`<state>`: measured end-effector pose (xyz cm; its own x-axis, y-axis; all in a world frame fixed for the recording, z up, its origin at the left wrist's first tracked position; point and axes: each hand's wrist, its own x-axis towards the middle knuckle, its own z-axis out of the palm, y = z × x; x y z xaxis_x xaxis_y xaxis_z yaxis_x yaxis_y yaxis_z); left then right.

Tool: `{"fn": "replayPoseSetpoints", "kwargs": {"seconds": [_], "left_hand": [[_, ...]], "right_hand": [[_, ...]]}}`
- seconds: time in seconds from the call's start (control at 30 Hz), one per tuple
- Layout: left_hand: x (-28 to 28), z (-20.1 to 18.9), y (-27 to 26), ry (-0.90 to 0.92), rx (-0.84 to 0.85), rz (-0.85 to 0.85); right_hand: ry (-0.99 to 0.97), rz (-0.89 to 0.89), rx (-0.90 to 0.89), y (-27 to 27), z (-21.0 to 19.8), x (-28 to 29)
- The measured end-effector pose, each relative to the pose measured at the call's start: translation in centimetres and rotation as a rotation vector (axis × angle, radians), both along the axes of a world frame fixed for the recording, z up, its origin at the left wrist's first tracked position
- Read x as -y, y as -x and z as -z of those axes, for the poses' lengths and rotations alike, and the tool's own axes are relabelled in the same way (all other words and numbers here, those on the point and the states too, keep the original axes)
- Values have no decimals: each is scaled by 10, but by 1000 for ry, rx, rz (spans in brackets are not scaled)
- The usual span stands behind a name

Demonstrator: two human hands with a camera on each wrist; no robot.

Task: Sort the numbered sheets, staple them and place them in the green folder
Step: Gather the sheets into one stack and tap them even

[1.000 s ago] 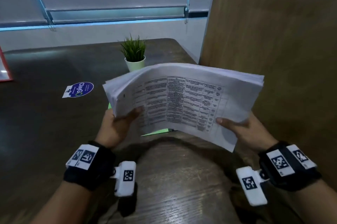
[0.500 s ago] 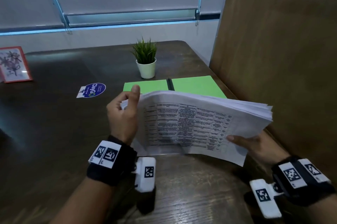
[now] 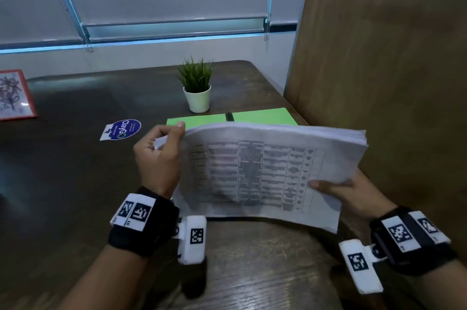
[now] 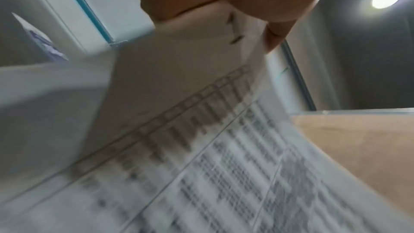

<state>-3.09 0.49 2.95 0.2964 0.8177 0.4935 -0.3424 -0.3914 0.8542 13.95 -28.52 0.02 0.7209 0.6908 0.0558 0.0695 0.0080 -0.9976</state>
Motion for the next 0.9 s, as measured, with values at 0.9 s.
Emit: {"fn": "replayPoseSetpoints", "kwargs": {"seconds": [0.9], "left_hand": [[11, 43, 10, 213, -296, 274]], "right_hand": [[-284, 373, 38, -11, -26, -21]]}}
